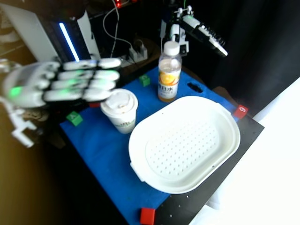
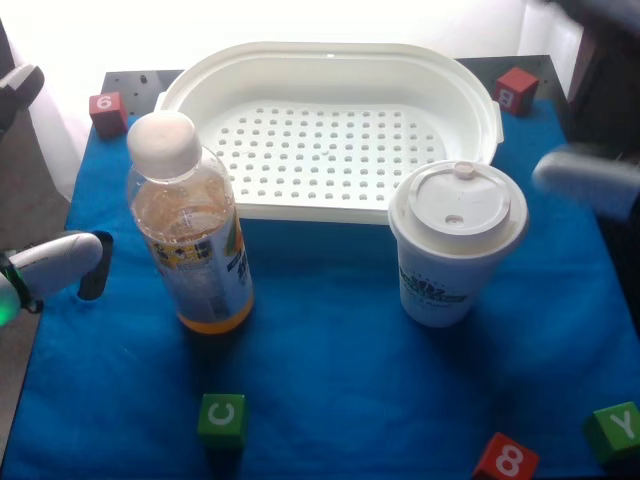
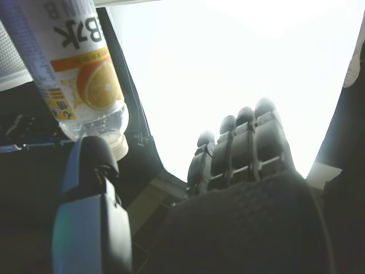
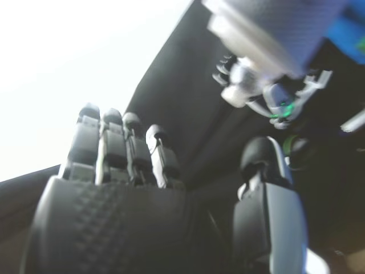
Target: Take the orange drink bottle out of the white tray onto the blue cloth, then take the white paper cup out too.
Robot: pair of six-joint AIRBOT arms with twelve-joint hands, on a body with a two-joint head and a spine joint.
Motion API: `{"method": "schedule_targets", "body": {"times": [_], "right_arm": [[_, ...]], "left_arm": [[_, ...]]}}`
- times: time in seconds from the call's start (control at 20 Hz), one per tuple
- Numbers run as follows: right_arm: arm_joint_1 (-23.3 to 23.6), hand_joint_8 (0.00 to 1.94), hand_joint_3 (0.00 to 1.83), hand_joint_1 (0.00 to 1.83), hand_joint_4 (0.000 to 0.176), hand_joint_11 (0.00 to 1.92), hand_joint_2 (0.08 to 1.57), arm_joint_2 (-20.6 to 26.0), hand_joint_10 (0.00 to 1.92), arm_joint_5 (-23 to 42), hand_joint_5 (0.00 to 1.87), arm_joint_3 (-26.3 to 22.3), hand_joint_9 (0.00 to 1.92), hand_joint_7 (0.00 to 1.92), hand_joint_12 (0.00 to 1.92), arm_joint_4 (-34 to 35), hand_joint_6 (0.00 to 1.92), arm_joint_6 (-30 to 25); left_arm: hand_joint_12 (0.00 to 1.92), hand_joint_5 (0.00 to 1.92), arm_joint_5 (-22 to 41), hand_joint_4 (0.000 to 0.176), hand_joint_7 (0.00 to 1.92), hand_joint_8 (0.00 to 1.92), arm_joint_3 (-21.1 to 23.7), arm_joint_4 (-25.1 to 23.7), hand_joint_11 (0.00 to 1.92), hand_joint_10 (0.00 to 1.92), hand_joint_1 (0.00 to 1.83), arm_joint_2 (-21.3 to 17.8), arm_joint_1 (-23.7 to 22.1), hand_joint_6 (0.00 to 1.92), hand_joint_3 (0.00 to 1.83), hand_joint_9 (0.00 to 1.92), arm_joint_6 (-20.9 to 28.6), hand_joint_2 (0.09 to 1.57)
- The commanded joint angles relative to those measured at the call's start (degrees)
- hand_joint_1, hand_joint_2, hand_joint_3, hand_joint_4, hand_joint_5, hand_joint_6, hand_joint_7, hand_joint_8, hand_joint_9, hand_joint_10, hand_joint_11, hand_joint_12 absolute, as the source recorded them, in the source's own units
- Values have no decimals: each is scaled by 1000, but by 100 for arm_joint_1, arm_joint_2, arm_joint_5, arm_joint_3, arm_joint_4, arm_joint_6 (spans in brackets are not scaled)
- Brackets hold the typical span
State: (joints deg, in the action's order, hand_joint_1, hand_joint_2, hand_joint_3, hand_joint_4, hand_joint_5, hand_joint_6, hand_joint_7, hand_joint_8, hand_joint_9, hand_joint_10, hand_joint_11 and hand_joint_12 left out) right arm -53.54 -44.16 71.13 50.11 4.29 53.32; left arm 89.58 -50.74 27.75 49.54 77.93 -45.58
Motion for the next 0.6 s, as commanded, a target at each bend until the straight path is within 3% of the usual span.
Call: {"method": "schedule_targets", "body": {"times": [0.0, 0.05, 0.15, 0.2, 0.25, 0.35, 0.4, 0.45, 0.5, 0.55], "right_arm": [[31, 0, 54, 379, 87, 0, 1193, -2, 0, 791, 0, -11, 0, 0, 0, 44, 0, 38], [9, 0, 47, 355, 73, 0, 1185, -10, 0, 799, 0, -11, 0, 0, 0, 170, 0, 126], [-7, 0, 49, 356, 56, 0, 1194, -14, 0, 799, 0, -9, 0, 0, 0, 266, 0, 187], [-8, 0, 49, 381, 50, 0, 1200, -14, 0, 804, 0, -8, 0, 0, 0, 321, 0, 211], [-8, 0, 49, 403, 52, 0, 1208, -14, 0, 824, 0, -8, 0, 0, 0, 358, 0, 221], [-18, 0, 50, 378, 4, 0, 1221, -14, 0, 901, 0, -13, 0, 0, 0, 444, 0, 223], [-27, 0, 50, 389, 2, 0, 1225, -8, 0, 943, 0, -16, 0, 0, 0, 473, 0, 223], [-38, 0, 53, 395, 0, 0, 1235, -4, 0, 997, 0, -22, 0, 0, 0, 501, 0, 223], [-45, 0, 51, 382, 11, 0, 1234, -2, 0, 1040, 0, -34, 0, 0, 0, 514, 0, 223], [-45, 0, 52, 395, 8, 0, 1241, -4, 0, 1051, 0, -48, 0, 0, 0, 516, 0, 223]], "left_arm": [[0, 0, 786, 90, 0, 0, -3, -26, 0, 0, 605, -37, -20, 0, 5, 0, 28, 1068], [0, 0, 814, 112, 0, 0, -5, -22, 0, 0, 584, -43, -19, 0, 3, 0, 28, 1065], [0, 0, 817, 121, 0, 0, -11, -21, 0, 0, 597, -54, -19, 0, 6, 0, 28, 1076], [0, 0, 846, 92, 0, 0, -10, -19, 0, 0, 611, -55, -19, 0, 12, 0, 28, 1092], [0, 0, 886, 84, 0, 0, -5, 1, 0, 0, 605, -48, -19, 0, 16, 0, 28, 1107], [0, 0, 937, 107, 0, 0, -12, 31, 0, 0, 575, -39, -19, 0, 7, 0, 29, 1094], [0, 0, 945, 107, 0, 0, -17, 31, 0, 0, 563, -45, -19, 0, 5, 0, 35, 1091], [0, 0, 947, 126, 0, 0, -23, 24, 0, 0, 562, -54, -19, 0, 4, 0, 39, 1091], [0, 0, 948, 130, 0, 0, -32, 5, 0, 0, 596, -66, -20, 0, 8, 0, 43, 1104], [0, 0, 952, 132, 0, 0, -33, -7, 0, 0, 600, -85, -20, 0, 7, 0, 60, 1102]]}}
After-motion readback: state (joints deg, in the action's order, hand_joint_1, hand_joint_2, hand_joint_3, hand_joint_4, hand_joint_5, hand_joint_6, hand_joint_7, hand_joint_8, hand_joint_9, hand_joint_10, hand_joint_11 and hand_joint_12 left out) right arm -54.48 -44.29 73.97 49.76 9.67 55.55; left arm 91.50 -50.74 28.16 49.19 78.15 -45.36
